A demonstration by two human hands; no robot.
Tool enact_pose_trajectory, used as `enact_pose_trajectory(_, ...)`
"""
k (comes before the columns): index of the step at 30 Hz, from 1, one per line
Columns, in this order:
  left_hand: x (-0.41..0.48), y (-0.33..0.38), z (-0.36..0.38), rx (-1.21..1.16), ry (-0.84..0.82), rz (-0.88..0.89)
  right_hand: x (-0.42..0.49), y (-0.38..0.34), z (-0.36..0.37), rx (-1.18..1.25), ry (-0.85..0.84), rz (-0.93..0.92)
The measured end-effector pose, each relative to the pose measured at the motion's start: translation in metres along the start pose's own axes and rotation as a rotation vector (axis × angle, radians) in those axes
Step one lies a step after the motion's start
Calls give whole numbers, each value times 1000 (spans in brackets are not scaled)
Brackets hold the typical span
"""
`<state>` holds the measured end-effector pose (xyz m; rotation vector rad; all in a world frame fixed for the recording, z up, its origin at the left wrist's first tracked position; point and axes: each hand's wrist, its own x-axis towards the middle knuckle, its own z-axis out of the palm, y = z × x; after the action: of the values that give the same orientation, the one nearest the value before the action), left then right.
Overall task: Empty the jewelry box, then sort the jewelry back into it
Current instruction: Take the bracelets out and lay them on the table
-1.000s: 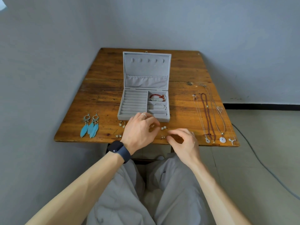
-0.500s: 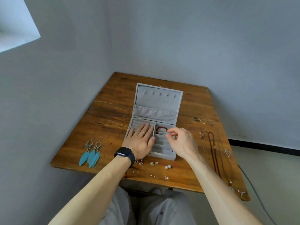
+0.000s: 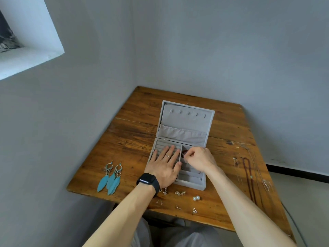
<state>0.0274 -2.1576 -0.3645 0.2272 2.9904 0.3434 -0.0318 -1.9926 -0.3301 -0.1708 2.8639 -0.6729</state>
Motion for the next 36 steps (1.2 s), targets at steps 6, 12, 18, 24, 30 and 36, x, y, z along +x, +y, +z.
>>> enact_pose_trajectory(6,-1,-2,-2,-16,9,12,-17,10,-20,368,168,25)
enact_pose_trajectory(12,10,6,-24,40,100,72,-65,27,-35,732,358,52)
enact_pose_trajectory(18,46,30,-53,247,60,42,-135,51,-20,950,386,138)
enact_pose_trajectory(24,60,52,-50,365,70,-70,-189,68,4,1021,412,199)
enact_pose_trajectory(30,61,60,-44,272,114,-117,-216,80,12,1076,427,209)
enact_pose_trajectory(36,50,75,-62,81,286,60,-214,85,18,1079,413,232)
